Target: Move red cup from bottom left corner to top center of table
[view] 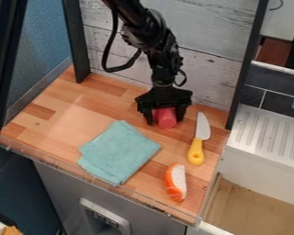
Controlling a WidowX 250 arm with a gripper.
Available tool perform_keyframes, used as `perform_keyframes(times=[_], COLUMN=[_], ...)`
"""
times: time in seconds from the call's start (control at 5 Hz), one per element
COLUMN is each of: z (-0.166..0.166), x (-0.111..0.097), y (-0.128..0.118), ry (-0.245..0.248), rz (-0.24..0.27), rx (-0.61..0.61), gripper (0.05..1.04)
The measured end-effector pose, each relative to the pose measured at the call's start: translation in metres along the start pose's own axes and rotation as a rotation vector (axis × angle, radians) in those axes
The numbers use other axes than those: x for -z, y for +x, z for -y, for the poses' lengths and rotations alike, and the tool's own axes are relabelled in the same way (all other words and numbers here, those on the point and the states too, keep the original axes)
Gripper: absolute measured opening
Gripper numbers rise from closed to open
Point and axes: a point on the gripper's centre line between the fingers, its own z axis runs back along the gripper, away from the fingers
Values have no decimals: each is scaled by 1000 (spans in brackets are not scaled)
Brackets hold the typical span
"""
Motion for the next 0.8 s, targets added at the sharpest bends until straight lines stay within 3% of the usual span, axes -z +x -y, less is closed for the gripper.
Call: perform_keyframes(times=[0.4, 0.6, 0.8], z=[0, -2, -2], x=[-69, -91, -93], y=[16, 12, 12], ry=[-79, -102, -103], rz=[94, 111, 114], rx=[5, 36, 44], gripper=[1001, 1001, 1001])
